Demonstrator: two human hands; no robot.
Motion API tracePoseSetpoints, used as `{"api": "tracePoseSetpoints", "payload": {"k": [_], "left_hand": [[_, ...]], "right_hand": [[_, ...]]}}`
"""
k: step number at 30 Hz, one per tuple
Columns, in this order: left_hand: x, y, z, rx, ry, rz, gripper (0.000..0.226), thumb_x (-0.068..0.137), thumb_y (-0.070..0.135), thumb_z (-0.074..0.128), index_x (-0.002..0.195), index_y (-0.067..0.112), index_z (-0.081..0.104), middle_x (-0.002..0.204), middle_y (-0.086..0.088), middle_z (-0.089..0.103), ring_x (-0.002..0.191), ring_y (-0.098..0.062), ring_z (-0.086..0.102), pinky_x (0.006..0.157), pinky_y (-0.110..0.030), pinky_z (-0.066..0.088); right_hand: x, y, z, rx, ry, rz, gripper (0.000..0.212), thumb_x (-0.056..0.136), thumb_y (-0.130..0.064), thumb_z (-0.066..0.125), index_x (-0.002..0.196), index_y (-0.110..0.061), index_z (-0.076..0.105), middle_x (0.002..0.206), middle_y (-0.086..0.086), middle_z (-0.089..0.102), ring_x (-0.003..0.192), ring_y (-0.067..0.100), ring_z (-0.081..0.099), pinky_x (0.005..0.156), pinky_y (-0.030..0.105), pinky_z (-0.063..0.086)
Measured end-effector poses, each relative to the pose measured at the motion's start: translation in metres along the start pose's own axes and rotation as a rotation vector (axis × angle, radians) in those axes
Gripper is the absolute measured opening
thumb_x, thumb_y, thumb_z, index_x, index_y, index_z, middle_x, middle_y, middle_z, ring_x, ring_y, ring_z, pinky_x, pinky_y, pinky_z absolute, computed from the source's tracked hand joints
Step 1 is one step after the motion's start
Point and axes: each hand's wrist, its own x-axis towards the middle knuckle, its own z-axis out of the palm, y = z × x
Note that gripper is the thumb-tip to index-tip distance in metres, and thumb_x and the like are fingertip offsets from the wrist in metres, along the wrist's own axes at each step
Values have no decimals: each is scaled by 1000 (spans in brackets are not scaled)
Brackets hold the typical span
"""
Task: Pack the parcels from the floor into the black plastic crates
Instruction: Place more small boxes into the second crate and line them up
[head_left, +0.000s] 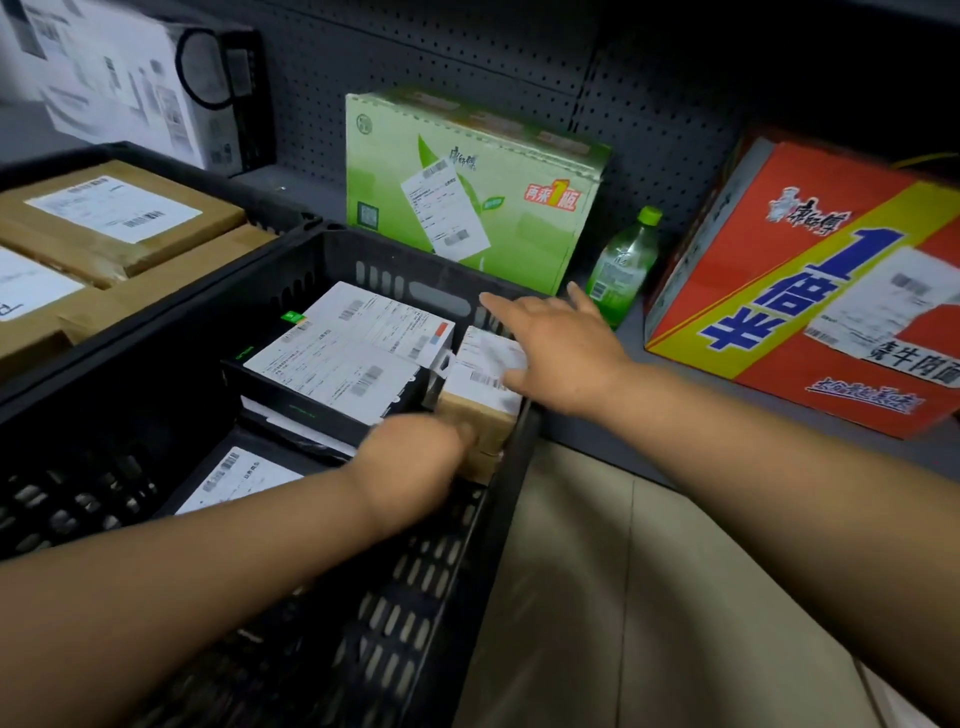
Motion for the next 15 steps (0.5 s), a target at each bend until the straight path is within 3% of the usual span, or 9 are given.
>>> {"api": "tracePoseSetpoints", "payload": {"k": [3, 5, 11, 15], "left_hand": [[2, 5, -39, 43, 304, 19, 34, 75, 12, 62, 108, 17, 60, 106, -3, 64, 92, -28, 63, 62, -39, 53], [8, 20, -56, 66, 400, 70, 38, 66, 8, 69, 103, 14, 64, 108, -5, 65, 84, -32, 64, 51, -38, 53], [49, 118, -80, 140, 479, 362, 42, 70, 12, 60, 112, 11, 61, 125, -12, 58, 95, -35, 60, 63, -42, 55], [79, 205, -78, 160, 464, 516, 46, 65, 15, 66, 111, 13, 63, 121, -11, 61, 91, -32, 63, 56, -35, 54]], "right_hand": [[-43, 19, -5, -33, 172, -12, 76, 84, -36, 60, 149, -28, 20, 139, 0, 45, 129, 24, 39, 117, 44, 3], [-73, 35, -6, -64, 242, -17, 74, 82, -34, 62, 147, -25, 28, 134, 2, 50, 126, 26, 43, 116, 43, 6], [-173, 116, -11, -158, 245, 61, 73, 76, -30, 69, 142, -20, 40, 128, 7, 56, 118, 31, 50, 114, 47, 18], [-257, 187, -2, -245, 164, 178, 72, 73, -30, 71, 139, -18, 44, 123, 8, 59, 114, 33, 53, 109, 50, 26]]}}
